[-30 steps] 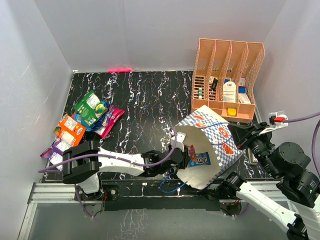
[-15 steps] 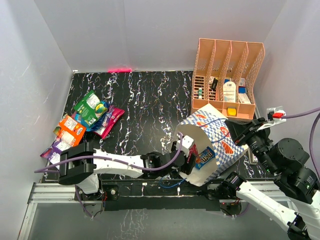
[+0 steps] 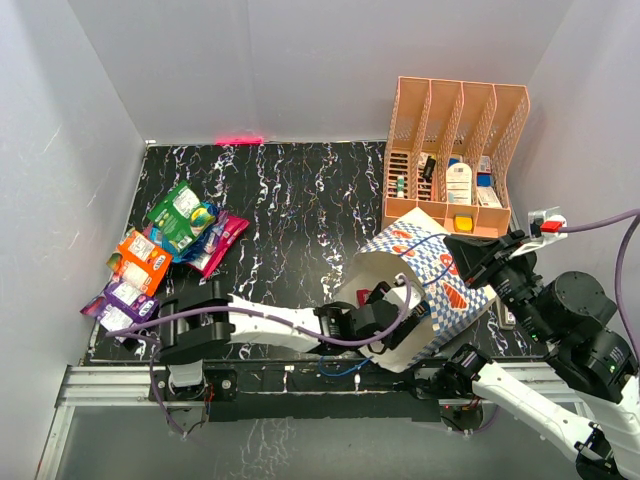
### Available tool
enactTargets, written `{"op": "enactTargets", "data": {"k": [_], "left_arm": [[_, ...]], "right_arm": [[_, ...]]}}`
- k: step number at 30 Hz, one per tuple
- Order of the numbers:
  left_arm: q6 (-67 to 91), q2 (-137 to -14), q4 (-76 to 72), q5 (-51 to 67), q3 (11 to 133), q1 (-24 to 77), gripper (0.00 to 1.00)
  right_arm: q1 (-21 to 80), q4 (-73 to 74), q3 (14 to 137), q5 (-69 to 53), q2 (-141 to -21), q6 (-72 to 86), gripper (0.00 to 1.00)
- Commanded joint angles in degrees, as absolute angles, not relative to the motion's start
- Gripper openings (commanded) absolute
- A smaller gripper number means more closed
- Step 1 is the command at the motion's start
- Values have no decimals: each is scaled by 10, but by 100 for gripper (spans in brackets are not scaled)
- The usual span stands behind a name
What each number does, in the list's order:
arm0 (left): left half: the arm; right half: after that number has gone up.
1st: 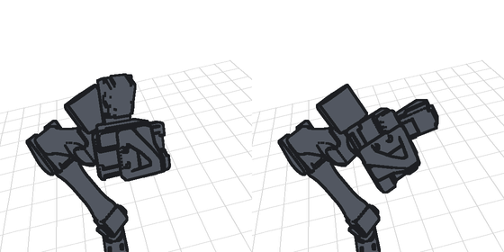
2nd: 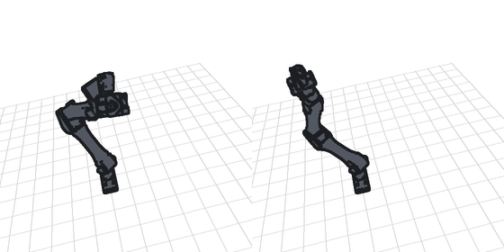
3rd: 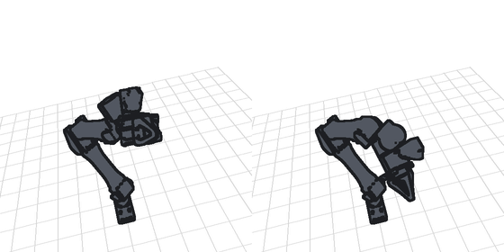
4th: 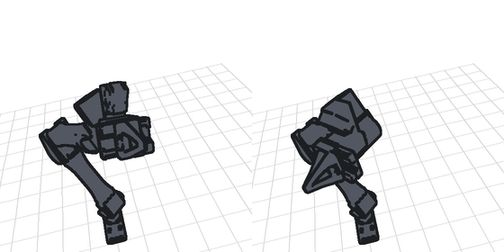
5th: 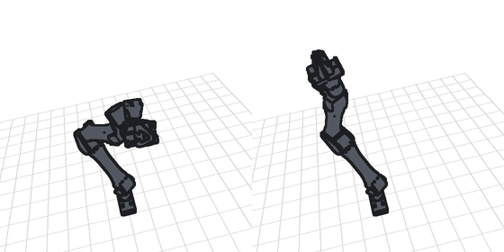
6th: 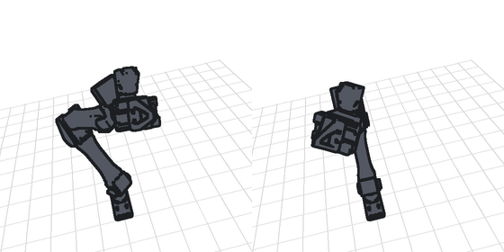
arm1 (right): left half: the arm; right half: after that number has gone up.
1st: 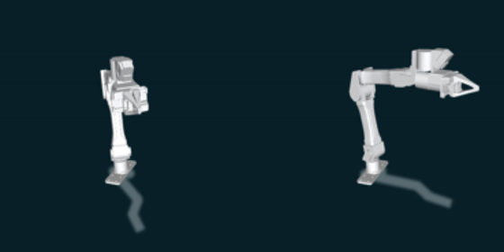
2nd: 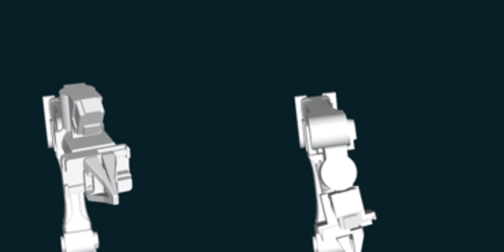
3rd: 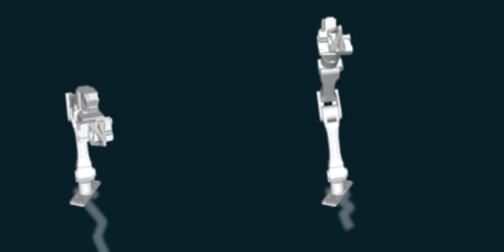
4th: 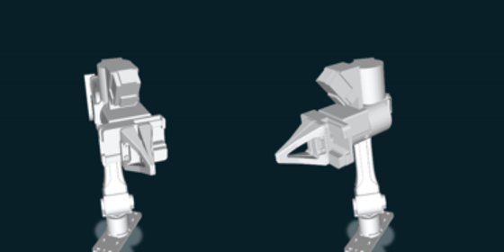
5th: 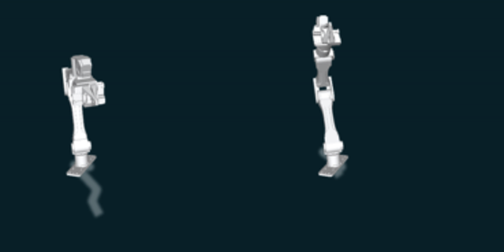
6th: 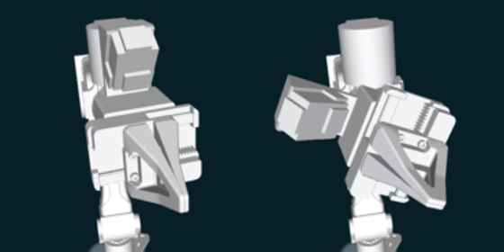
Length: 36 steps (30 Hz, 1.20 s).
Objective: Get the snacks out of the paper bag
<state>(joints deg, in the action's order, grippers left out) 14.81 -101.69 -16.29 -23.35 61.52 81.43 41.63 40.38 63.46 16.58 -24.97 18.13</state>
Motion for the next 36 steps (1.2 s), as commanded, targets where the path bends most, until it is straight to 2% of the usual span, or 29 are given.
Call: {"op": "enactTargets", "data": {"k": [1, 10, 13, 17, 21, 23, 31, 36], "left_arm": [[92, -1049, -199, -229, 642, 808, 63], [100, -1113, -264, -192, 650, 806, 81], [100, -1144, -244, -202, 667, 805, 81], [83, -1165, -222, -209, 675, 805, 74], [69, -1165, -182, -227, 684, 805, 53], [69, -1146, -173, -228, 679, 805, 48], [95, -1054, -128, -224, 655, 806, 34], [125, -981, -107, -196, 620, 806, 31]], "right_arm": [[419, 368, 663, 159, -252, 176, 7], [419, 370, 668, 159, -252, 176, 7], [419, 371, 669, 159, -252, 178, 7], [419, 374, 672, 160, -251, 178, 7], [419, 374, 672, 165, -248, 180, 7], [419, 373, 670, 166, -247, 180, 7], [419, 369, 668, 174, -249, 175, 7], [419, 367, 671, 177, -249, 170, 7]]}}
